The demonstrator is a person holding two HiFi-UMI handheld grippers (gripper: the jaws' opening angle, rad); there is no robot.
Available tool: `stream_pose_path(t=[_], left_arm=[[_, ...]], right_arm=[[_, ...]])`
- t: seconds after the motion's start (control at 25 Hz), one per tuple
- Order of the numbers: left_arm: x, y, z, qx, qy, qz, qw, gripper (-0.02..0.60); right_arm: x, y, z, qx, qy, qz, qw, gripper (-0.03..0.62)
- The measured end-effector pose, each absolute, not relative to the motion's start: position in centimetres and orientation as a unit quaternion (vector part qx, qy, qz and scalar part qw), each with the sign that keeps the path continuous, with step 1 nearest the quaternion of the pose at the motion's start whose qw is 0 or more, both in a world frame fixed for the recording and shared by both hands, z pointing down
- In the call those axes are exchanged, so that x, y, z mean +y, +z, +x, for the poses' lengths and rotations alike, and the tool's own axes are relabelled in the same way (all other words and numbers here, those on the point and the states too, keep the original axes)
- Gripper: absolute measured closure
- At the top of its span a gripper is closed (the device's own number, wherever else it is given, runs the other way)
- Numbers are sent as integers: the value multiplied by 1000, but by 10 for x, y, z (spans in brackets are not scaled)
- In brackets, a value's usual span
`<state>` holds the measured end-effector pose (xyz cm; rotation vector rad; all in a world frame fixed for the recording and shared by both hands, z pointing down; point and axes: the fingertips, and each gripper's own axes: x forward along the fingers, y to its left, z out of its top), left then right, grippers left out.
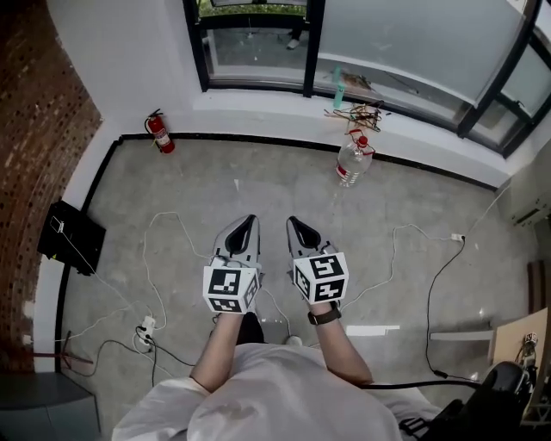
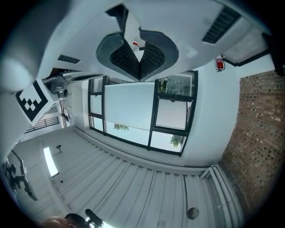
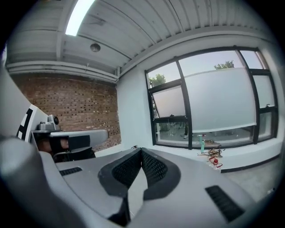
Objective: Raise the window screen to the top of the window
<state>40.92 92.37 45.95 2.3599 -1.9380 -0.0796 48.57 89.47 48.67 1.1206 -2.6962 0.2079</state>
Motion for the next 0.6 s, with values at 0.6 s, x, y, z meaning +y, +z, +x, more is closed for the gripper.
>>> stream_pose_path(t=[0.6], left_arm=[[792, 457, 192, -658, -9, 752, 27, 580]], right_arm=[[757, 467, 267, -925, 18, 364, 109, 592]])
